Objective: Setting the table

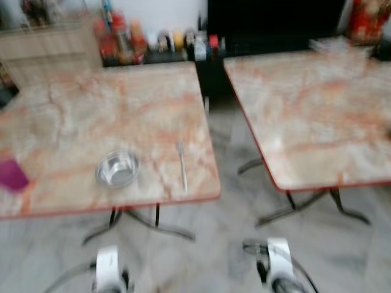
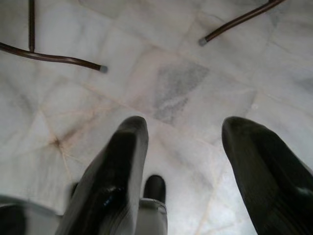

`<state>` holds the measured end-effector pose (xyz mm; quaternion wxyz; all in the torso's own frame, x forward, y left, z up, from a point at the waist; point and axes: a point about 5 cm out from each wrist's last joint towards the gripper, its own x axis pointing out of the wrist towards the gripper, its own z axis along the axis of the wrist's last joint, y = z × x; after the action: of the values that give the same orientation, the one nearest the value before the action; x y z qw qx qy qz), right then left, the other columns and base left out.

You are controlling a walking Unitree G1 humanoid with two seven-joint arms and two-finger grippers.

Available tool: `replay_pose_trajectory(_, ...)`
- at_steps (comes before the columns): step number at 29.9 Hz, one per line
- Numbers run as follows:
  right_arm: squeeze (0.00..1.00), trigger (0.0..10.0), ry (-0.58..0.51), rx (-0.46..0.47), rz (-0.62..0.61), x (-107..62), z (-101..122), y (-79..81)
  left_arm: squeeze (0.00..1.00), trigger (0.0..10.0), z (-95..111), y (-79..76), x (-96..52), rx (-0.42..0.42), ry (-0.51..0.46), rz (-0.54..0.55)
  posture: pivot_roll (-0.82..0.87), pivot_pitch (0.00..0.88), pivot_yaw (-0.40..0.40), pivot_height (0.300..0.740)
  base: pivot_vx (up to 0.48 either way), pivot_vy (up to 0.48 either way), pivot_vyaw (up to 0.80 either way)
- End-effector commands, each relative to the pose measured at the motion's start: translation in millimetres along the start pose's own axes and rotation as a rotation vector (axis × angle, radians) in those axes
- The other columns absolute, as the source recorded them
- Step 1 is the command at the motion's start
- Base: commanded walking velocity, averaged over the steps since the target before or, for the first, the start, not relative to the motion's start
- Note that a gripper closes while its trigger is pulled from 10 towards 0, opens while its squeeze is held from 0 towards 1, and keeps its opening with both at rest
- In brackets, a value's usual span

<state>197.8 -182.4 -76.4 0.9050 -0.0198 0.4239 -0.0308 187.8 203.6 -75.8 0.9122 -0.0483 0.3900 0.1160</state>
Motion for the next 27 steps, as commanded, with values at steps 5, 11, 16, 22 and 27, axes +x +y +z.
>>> replay_pose_trajectory(5, 0.00, 10.0, -0.029, 0.009, 0.016, 1.3, 7.3, 8.3, 0.00, 10.0, 3.9, 8.4, 0.8, 0.016, -0.007, 0.022, -0.02, 0.000, 0.044, 0.732, 0.000, 0.288, 0.00)
replay_pose_trajectory(11, 0.00, 10.0, -0.042, 0.011, 0.018, 1.6, 9.9, 8.3, 0.00, 10.0, 5.2, 7.5, 0.7, 0.017, -0.022, 0.020, -0.02, 0.000, 0.042, 0.732, 0.000, 0.000, 0.00)
replay_pose_trajectory(16, 0.00, 10.0, -0.093, 0.005, 0.032, 3.0, 21.8, 11.9, 0.00, 10.0, 5.4, 5.6, 0.9, -0.001, -0.022, 0.010, -0.01, 0.000, 0.040, 0.732, 0.000, 0.000, 0.00)
replay_pose_trajectory(22, 0.00, 10.0, -0.220, -0.076, 0.069, 2.5, 41.2, 18.6, 0.00, 10.0, 3.7, 4.8, 0.5, 0.004, -0.018, 0.008, -0.02, 0.000, 0.040, 0.732, 0.000, 0.000, 0.00)
replay_pose_trajectory(27, 0.00, 10.0, -0.314, -0.116, 0.090, 0.9, 55.9, 22.5, 0.00, 10.0, 3.2, 4.2, 0.4, 0.009, -0.016, 0.004, -0.02, 0.000, 0.043, 0.732, 0.000, 0.000, 0.00)
